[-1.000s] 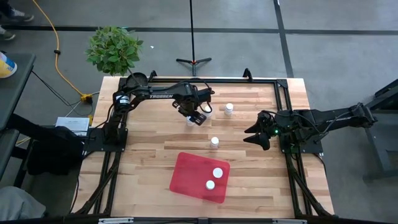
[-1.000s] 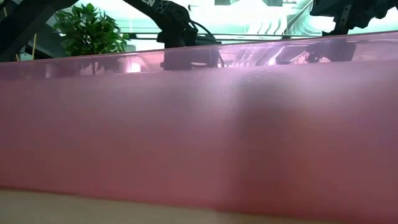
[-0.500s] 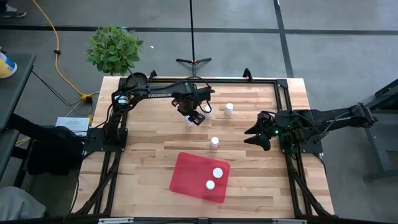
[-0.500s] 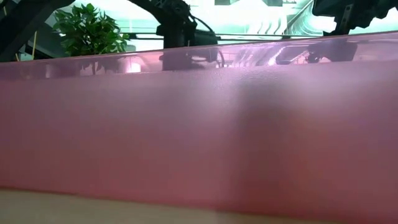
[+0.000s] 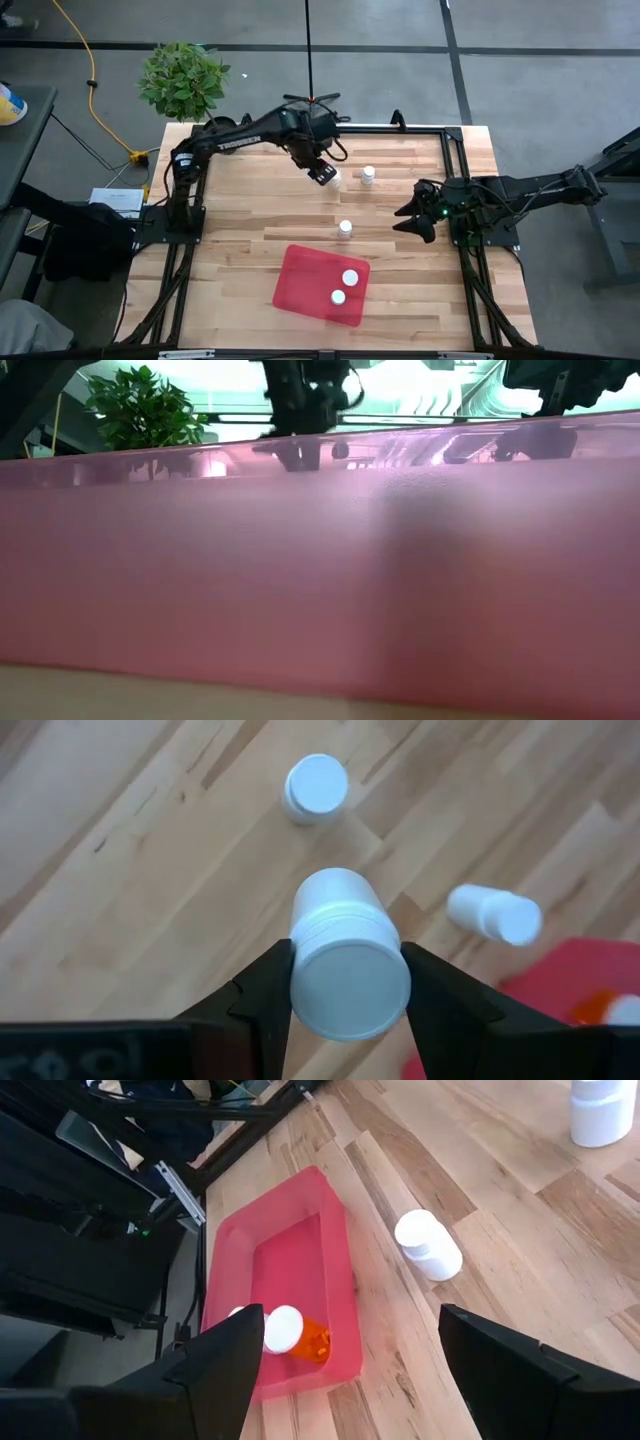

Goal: Pick and place pill bottles into a basket
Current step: Put the white medicine bottle into the red container

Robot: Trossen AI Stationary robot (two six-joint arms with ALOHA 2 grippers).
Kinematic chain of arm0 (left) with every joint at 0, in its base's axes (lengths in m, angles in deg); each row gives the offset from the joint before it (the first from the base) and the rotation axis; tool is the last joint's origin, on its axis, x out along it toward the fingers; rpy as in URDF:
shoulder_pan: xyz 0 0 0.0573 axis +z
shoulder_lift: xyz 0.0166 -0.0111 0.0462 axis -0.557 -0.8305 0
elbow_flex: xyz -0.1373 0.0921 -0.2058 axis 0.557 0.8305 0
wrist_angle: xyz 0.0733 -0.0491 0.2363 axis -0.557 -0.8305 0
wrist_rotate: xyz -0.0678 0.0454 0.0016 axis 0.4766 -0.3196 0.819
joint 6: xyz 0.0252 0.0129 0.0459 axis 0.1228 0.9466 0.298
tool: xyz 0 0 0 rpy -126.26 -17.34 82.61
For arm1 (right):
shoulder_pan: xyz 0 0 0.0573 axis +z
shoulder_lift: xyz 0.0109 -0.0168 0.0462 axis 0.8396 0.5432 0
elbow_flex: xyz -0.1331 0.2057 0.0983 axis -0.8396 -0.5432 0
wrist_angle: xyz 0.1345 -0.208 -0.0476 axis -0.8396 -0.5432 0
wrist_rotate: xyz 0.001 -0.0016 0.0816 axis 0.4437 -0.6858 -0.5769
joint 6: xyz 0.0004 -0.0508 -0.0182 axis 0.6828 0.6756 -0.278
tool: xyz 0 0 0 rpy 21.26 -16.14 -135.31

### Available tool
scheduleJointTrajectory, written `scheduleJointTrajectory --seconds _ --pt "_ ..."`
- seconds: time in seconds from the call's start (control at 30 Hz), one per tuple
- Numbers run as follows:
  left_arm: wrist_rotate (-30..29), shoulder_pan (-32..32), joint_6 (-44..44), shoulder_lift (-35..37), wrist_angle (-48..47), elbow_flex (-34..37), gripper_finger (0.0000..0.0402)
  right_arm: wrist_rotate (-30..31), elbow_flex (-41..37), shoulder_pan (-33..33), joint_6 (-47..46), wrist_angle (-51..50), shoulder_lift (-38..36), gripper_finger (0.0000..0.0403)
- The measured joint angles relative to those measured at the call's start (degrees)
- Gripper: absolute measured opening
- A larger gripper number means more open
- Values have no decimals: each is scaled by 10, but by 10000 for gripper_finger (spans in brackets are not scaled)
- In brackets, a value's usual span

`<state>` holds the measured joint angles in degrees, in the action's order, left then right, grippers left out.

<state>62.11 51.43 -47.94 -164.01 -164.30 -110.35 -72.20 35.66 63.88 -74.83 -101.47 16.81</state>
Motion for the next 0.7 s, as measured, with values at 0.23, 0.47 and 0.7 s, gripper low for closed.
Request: scheduleJointTrajectory --seconds 0.23,0.47,0.7 --pt "43 -1 13 9 -68 -98 196 -1 0 0 6 0 0 291" --pt "164 -29 48 9 -80 -153 196 -3 0 0 10 0 0 291" --pt "212 -100 71 8 -131 -153 196 -3 0 0 14 0 0 291"
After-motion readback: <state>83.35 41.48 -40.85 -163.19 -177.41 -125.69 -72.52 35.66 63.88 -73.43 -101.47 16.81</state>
